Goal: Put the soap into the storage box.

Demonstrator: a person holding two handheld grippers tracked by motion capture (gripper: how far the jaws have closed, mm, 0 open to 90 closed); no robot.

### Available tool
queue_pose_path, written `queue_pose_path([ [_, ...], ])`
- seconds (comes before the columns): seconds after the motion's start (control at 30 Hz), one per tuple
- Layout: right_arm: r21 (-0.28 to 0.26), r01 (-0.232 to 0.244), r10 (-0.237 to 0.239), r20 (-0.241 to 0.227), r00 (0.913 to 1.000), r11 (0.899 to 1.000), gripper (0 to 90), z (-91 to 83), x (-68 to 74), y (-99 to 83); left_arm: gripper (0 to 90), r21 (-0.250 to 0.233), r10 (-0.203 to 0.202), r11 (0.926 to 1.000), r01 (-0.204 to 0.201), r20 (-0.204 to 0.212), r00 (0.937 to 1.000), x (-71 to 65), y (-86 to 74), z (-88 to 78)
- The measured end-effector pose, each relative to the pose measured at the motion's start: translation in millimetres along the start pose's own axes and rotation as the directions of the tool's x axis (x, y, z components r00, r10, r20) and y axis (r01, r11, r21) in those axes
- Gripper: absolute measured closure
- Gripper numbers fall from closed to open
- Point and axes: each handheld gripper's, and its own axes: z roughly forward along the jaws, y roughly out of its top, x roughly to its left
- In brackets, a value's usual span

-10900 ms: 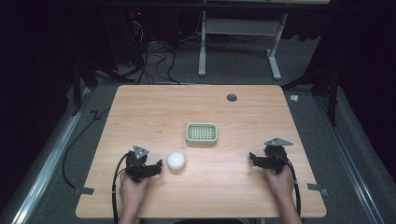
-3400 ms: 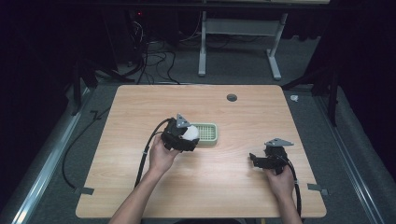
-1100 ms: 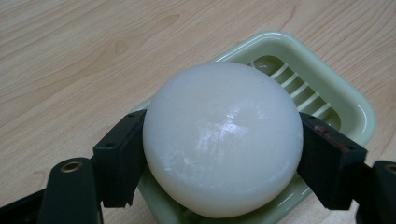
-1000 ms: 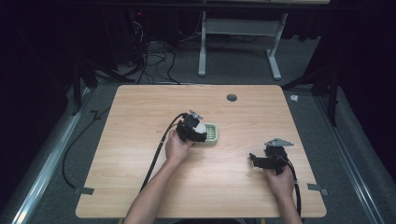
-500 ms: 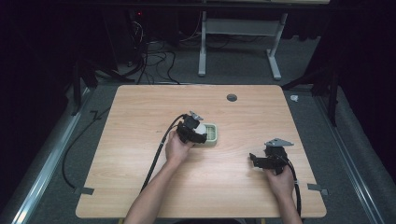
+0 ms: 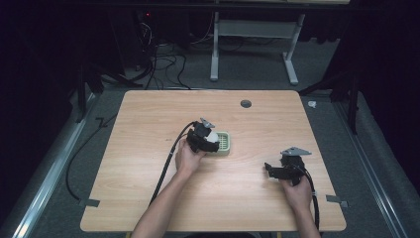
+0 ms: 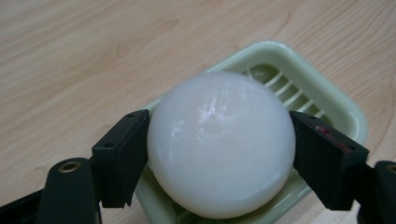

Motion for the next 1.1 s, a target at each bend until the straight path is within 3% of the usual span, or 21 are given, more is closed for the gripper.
queue_pose_path([
  [0.07, 0.0, 0.0, 0.0, 0.0, 1.0, 1.0, 18.6, 0.0, 0.0, 0.0, 21.5, -0.032, -0.005, 0.9995, 0.005, 0.002, 1.0, 0.6, 3.2, -7.3],
  [0.47, 0.0, 0.0, 0.0, 0.001, 1.0, 1.0, 18.6, 0.0, 0.1, 0.0, 18.2, -0.062, -0.012, 0.998, 0.013, 0.014, 0.9998, 8.2, 0.2, -28.5],
  [0.7, 0.0, 0.0, 0.0, 0.001, 1.0, 1.0, 18.6, 0.0, 0.1, 0.0, 19.0, -0.095, -0.041, 0.9945, 0.044, 0.035, 0.9985, 15.7, -3.2, -44.0],
  [1.1, 0.0, 0.0, 0.0, 0.0, 1.0, 1.0, 18.6, 0.0, 0.1, 0.0, 19.5, -0.096, -0.054, 0.9935, 0.06, 0.065, 0.9964, 19.9, -9.1, -59.7],
])
